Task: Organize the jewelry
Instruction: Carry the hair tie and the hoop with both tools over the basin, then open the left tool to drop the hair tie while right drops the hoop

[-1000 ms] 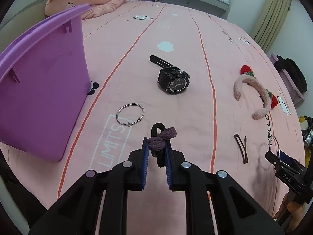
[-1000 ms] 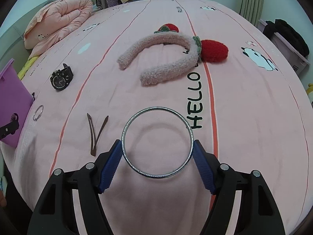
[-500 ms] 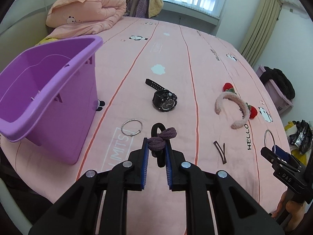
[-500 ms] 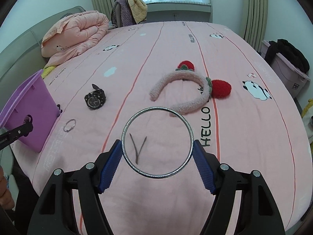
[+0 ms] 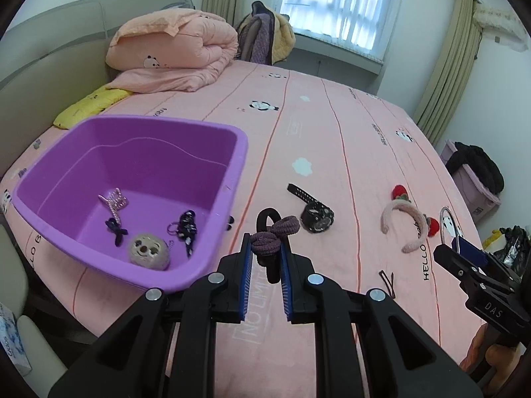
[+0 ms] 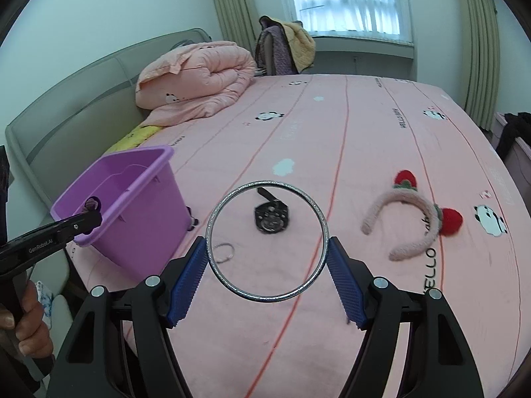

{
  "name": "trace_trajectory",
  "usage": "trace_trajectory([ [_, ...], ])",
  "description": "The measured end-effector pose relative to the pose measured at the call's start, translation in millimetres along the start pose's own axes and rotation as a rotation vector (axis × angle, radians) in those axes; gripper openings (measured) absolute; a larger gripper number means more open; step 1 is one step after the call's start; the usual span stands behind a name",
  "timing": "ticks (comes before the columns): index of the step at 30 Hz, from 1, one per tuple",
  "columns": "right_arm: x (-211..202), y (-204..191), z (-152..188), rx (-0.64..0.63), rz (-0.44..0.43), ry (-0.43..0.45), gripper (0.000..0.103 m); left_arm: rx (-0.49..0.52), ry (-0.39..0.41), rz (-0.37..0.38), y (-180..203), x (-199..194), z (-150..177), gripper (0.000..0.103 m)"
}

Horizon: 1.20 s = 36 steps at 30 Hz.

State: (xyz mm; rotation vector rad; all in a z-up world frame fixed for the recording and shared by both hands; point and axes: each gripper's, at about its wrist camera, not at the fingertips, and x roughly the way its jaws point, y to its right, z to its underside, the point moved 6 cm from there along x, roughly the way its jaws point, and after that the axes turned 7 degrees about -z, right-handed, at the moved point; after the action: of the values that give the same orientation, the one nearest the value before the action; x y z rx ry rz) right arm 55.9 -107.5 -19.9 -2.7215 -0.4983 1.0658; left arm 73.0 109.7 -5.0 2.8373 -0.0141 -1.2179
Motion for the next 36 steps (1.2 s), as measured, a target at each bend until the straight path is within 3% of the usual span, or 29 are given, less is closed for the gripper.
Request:
trace_trajectory([
  [11, 62, -117, -63, -0.121, -0.187, 0.007, 0.070, -0.062, 0.034, -0.140, -117, 7, -43, 0.016],
  [17, 100, -174, -84, -0.180, -0.236, -0.003, 0.070, -0.074, 0.041, -0.206, -169, 20, -60, 0.016],
  [25, 148, -213, -93, -0.171, -0.252, -0.063, 0.070, -0.110, -0.028, -0.234, -222, 62, -77, 0.016],
  [36, 190, -228, -83, -0.131, -0.217, -0.172, 0.070, -0.138, -0.123, -0.237, -259, 102, -75, 0.016],
])
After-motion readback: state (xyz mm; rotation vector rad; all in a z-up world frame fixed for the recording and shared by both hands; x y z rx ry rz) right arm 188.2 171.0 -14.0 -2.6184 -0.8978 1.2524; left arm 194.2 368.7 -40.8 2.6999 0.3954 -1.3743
